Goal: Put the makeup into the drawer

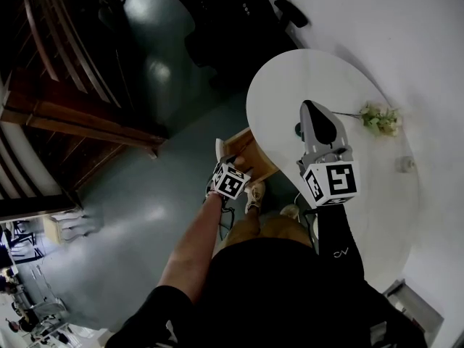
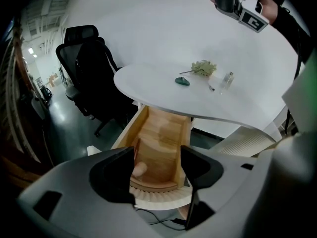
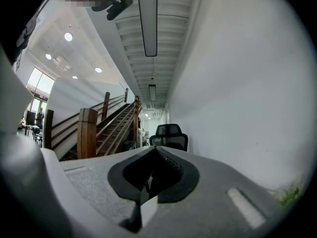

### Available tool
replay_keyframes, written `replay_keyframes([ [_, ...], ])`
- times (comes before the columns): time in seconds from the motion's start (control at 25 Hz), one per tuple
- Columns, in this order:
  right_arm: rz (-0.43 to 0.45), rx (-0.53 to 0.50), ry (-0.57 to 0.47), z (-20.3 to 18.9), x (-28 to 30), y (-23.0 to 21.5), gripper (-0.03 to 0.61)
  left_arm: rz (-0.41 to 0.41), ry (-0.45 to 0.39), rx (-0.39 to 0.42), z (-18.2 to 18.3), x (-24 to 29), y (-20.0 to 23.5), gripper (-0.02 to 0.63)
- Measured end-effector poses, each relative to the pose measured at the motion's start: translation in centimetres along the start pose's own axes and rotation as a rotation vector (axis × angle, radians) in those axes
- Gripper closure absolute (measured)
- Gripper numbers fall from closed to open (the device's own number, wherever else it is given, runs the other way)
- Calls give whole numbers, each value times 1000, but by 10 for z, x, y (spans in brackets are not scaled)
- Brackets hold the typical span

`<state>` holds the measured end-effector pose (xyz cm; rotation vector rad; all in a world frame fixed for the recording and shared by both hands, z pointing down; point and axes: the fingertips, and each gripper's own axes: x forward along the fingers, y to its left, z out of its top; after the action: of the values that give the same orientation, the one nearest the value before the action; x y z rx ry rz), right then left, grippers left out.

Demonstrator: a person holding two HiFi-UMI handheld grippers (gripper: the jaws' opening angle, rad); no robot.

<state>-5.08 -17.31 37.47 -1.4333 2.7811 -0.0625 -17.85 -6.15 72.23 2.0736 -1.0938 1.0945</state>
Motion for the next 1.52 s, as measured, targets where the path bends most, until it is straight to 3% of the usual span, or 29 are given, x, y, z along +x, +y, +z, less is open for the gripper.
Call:
replay_keyframes([
  [0.2,-5,-1,2,-2,-4,-2,574,14,0,1,1,1,1,341],
  [0.36,-14,3,0,0,-5,-6,574,80,-93,24,34,-22,13,341],
  [0.52,-27,-1,-2,1,-7,-9,574,167,-267,49,94,-69,27,341],
  [0.68,-41,-13,-11,6,-7,-13,574,200,-437,99,160,-119,28,341],
  [0.96,-69,-85,-45,22,-4,-18,574,331,-853,189,264,-240,20,341],
  [1.08,-69,-118,-66,32,-6,-21,574,384,-978,304,289,-281,9,342],
  [1.16,-84,-126,-66,34,-10,-27,574,367,-1008,342,298,-285,-1,342],
  [1.52,-249,-144,-50,46,-60,-80,574,154,-996,304,328,-243,-59,342],
])
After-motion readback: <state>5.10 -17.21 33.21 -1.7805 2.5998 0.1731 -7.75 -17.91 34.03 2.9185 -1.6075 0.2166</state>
